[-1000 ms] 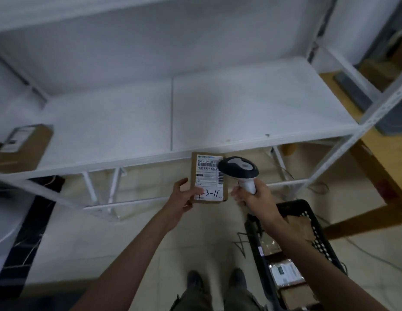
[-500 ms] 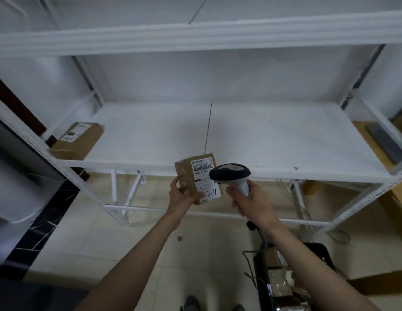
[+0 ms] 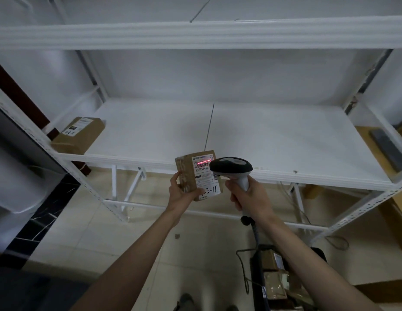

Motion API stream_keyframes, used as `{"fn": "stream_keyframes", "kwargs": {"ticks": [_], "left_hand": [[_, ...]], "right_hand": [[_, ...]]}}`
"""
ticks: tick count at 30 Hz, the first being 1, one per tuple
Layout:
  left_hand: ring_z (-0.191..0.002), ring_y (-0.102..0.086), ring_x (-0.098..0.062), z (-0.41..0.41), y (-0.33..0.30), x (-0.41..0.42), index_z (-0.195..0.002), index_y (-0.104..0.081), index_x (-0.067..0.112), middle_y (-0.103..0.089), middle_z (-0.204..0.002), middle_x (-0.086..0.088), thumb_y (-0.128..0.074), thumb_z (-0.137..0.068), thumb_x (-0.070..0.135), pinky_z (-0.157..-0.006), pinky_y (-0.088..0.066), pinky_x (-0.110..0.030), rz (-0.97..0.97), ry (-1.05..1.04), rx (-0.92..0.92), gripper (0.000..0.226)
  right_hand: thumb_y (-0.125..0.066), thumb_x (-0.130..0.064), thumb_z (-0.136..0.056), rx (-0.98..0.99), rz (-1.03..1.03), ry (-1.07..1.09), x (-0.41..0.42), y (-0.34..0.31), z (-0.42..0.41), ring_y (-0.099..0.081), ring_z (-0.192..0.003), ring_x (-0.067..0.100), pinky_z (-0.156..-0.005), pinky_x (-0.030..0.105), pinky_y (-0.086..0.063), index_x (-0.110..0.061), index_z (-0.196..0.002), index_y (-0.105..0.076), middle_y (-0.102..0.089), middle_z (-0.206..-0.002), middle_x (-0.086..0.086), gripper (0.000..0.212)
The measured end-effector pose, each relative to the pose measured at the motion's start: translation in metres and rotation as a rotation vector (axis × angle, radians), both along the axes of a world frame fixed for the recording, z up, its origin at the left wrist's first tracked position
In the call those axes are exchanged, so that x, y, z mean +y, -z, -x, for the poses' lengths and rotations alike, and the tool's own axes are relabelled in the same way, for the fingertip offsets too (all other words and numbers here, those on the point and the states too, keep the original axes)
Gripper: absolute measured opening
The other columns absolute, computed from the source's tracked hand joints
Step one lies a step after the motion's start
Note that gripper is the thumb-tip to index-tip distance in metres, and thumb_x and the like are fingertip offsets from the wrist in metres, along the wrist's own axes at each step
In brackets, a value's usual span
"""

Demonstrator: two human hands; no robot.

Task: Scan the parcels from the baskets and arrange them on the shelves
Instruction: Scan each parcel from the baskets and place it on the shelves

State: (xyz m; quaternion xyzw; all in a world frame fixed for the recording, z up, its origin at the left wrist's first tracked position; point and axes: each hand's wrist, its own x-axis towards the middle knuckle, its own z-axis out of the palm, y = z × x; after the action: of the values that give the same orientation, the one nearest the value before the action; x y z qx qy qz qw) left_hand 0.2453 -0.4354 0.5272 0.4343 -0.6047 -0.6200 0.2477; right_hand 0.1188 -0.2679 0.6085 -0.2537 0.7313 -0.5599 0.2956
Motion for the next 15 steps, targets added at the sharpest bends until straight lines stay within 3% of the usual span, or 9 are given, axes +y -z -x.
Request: {"fn": "stream_keyframes", "kwargs": {"ticks": [3, 5, 8, 12, 15], "left_hand": [[-0.104, -0.058, -0.004, -0.004, -0.001, -0.008, -0.134, -0.031, 0.036, -0.059, -0.119, 0.0, -0.088, -0.074, 0.012, -0.058, -0.05, -0.007, -0.038, -0.036, 0.014, 0.086], [-0.109, -0.061, -0.009, -0.013, -0.003, -0.019, -0.136, -0.031, 0.034, -0.061, -0.123, -0.001, -0.087, -0.076, 0.017, -0.075, -0.051, -0.014, -0.069, -0.072, 0.016, 0.084], [-0.112, -0.062, -0.018, -0.035, -0.007, -0.046, -0.137, -0.03, 0.033, -0.064, -0.125, -0.004, -0.082, -0.081, 0.023, -0.101, -0.046, -0.035, -0.108, -0.134, 0.013, 0.078], [-0.099, -0.061, -0.014, -0.071, -0.023, -0.091, -0.134, -0.031, 0.034, -0.066, -0.116, 0.0, -0.075, -0.087, 0.03, -0.093, -0.045, -0.038, -0.166, -0.225, 0.039, 0.065], [-0.099, -0.062, -0.02, -0.097, -0.032, -0.133, -0.137, -0.034, 0.032, -0.064, -0.116, 0.001, -0.07, -0.09, 0.037, -0.097, -0.047, -0.043, -0.186, -0.278, 0.037, 0.06]], "right_hand": [[-0.068, -0.025, -0.096, -0.053, 0.099, -0.045, -0.005, -0.003, 0.004, -0.053, -0.047, 0.015, -0.045, 0.025, -0.044, -0.01, -0.104, -0.06, -0.069, -0.067, 0.004, 0.019], [-0.069, -0.024, -0.096, -0.087, 0.147, -0.084, -0.015, -0.007, 0.007, -0.054, -0.049, 0.016, -0.047, 0.026, -0.045, -0.012, -0.107, -0.06, -0.07, -0.07, 0.003, 0.019], [-0.071, -0.018, -0.094, -0.102, 0.158, -0.128, -0.042, -0.013, 0.009, -0.053, -0.048, 0.014, -0.047, 0.025, -0.046, -0.012, -0.108, -0.06, -0.069, -0.068, 0.001, 0.018], [-0.071, -0.008, -0.091, -0.041, 0.121, -0.199, -0.093, -0.02, 0.001, -0.055, -0.048, 0.015, -0.049, 0.027, -0.048, -0.01, -0.112, -0.058, -0.071, -0.073, 0.006, 0.025], [-0.071, -0.006, -0.09, -0.014, 0.091, -0.26, -0.138, -0.019, -0.015, -0.059, -0.053, 0.017, -0.054, 0.03, -0.05, -0.011, -0.118, -0.057, -0.074, -0.079, 0.01, 0.031]]}}
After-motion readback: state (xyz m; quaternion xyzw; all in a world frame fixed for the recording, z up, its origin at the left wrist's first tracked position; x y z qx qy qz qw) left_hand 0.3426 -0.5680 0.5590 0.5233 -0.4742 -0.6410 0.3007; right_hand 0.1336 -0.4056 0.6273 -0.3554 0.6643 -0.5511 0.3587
